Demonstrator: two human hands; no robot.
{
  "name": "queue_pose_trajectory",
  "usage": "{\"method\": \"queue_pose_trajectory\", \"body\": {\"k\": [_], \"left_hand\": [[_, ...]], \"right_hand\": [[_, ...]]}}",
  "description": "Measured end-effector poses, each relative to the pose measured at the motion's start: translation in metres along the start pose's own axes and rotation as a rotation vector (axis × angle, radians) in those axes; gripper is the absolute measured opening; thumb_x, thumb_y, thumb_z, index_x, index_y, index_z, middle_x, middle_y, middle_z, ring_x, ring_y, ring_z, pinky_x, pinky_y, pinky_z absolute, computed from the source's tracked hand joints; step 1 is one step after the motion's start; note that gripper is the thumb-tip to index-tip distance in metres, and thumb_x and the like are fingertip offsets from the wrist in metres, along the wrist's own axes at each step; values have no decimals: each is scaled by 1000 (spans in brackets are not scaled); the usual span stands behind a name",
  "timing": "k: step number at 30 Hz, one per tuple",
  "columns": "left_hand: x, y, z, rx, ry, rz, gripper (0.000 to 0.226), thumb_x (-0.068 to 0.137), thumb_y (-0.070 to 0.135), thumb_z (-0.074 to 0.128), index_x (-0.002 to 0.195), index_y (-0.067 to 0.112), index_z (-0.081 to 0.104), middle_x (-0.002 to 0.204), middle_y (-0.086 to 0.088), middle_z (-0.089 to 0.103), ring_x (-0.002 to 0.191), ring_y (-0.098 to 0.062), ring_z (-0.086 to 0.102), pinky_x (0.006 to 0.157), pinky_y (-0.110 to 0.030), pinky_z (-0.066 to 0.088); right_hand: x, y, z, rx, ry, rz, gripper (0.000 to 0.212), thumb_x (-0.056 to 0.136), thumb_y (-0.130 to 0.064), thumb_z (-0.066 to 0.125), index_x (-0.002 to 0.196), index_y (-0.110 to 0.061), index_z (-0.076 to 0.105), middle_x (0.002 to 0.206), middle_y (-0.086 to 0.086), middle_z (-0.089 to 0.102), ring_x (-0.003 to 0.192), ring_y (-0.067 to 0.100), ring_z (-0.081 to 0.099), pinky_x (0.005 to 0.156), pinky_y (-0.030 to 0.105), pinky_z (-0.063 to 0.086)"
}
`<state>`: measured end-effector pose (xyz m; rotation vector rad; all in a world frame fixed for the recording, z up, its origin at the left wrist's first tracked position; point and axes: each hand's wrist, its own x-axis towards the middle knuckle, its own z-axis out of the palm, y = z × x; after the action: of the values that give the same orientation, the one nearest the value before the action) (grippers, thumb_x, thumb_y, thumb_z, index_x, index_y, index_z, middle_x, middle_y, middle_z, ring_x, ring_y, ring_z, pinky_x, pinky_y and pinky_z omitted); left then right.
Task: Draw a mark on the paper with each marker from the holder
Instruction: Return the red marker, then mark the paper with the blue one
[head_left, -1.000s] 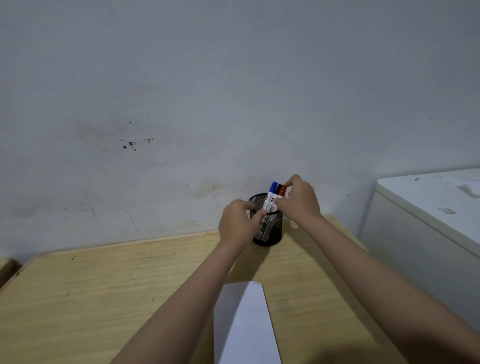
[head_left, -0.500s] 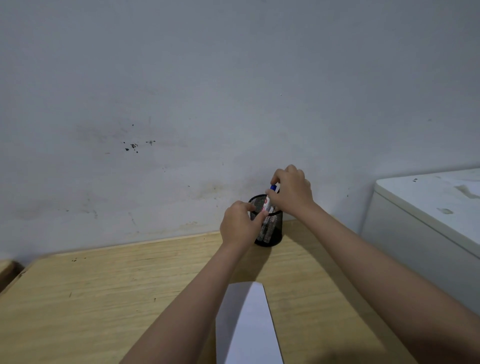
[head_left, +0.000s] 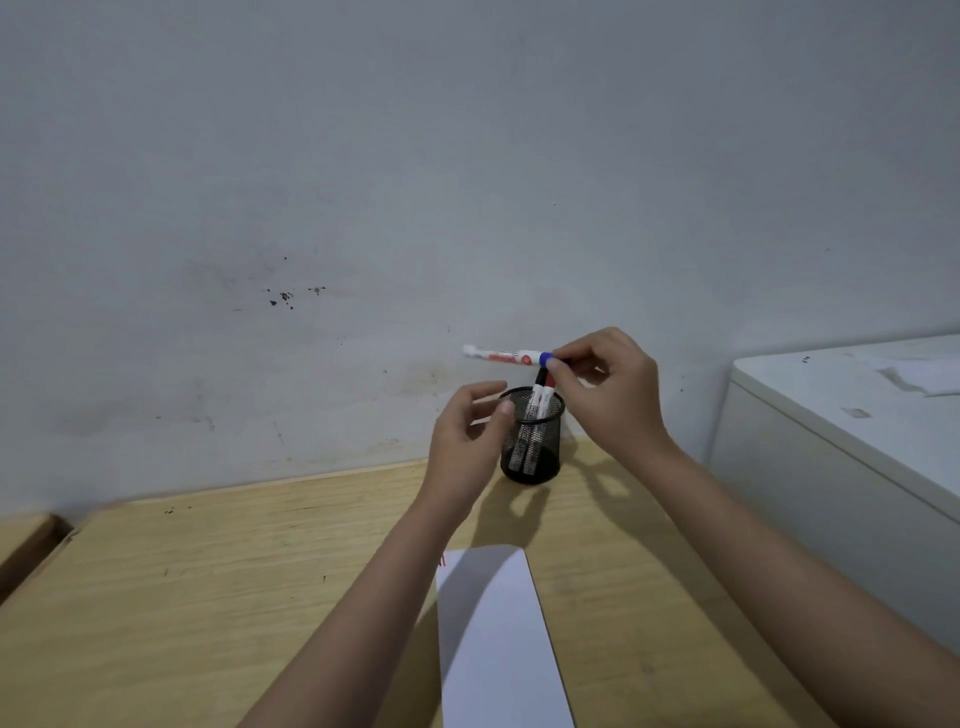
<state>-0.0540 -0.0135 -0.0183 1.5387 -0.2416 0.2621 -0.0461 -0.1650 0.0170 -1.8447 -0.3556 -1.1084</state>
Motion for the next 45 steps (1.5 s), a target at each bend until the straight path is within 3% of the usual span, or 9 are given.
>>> {"method": "queue_pose_trajectory", "body": {"k": [7, 11, 15, 18, 26, 31, 34, 38, 45], "left_hand": [[-28, 22, -8, -221, 99, -23, 13, 82, 9, 67, 91, 18, 65, 94, -6, 66, 83, -14, 65, 74, -30, 54], [-37, 24, -22, -171, 142, 34, 16, 80, 0, 66, 83, 15, 63, 86, -3, 66, 73, -13, 61, 71, -31, 52], [-49, 25, -32, 34, 152, 92, 14, 78, 0, 65, 77, 13, 62, 87, -5, 70, 75, -11, 64, 70, -28, 52], [-59, 26, -34, 215, 88, 130, 12, 75, 4, 68, 72, 14, 63, 79, 4, 71, 73, -9, 66, 69, -34, 54], [-74, 32, -46, 425, 16, 159, 25, 68, 19, 80, 86, 23, 64, 88, 12, 70, 82, -5, 65, 70, -21, 48], [-84, 40, -45, 453, 50, 171, 13, 69, 17, 79, 76, 23, 69, 73, 12, 70, 69, -3, 64, 67, -29, 54], [-89, 44, -41, 467, 28, 222, 10, 73, 16, 76, 81, 19, 71, 75, 11, 69, 69, -2, 61, 62, -24, 52], [-96, 49, -38, 450, -53, 181, 9, 76, 15, 73, 81, 22, 72, 75, 8, 69, 67, 0, 58, 58, -10, 45], [-87, 45, -55, 288, -226, -31, 3, 76, 11, 74, 78, 11, 73, 72, -11, 66, 65, -18, 53, 65, -34, 42]], "right_hand": [[-68, -23, -2, 196, -130, -25, 10, 70, -1, 76, 72, -9, 70, 76, 3, 64, 72, 17, 65, 62, 37, 55], [-78, -25, -6, 195, -287, -13, 10, 73, -6, 75, 82, -11, 74, 83, -8, 69, 78, 8, 67, 73, 31, 57], [-71, -39, -3, 268, -139, 241, 11, 77, -10, 74, 84, -18, 71, 65, -12, 64, 59, 1, 59, 60, 14, 48], [-64, -44, 5, 312, -88, 360, 8, 79, -21, 74, 83, -16, 69, 47, -13, 46, 50, 8, 43, 52, 19, 41], [-66, -56, 2, 351, -86, 469, 28, 86, -28, 66, 72, -3, 67, 55, 1, 52, 51, 11, 46, 54, 31, 43], [-68, -65, -8, 397, -45, 520, 25, 89, -28, 61, 66, -19, 63, 49, -7, 54, 45, 9, 46, 51, 31, 43], [-74, -72, -9, 455, -86, 533, 24, 90, -26, 61, 74, -8, 61, 56, 7, 54, 41, 10, 40, 43, 25, 37], [-84, -73, -5, 418, -190, 544, 33, 88, -28, 63, 80, 4, 59, 63, 16, 53, 49, 21, 42, 52, 36, 37], [-96, -70, -3, 562, -253, 501, 19, 93, -12, 55, 83, 3, 52, 59, 14, 48, 44, 19, 34, 46, 34, 30]]}}
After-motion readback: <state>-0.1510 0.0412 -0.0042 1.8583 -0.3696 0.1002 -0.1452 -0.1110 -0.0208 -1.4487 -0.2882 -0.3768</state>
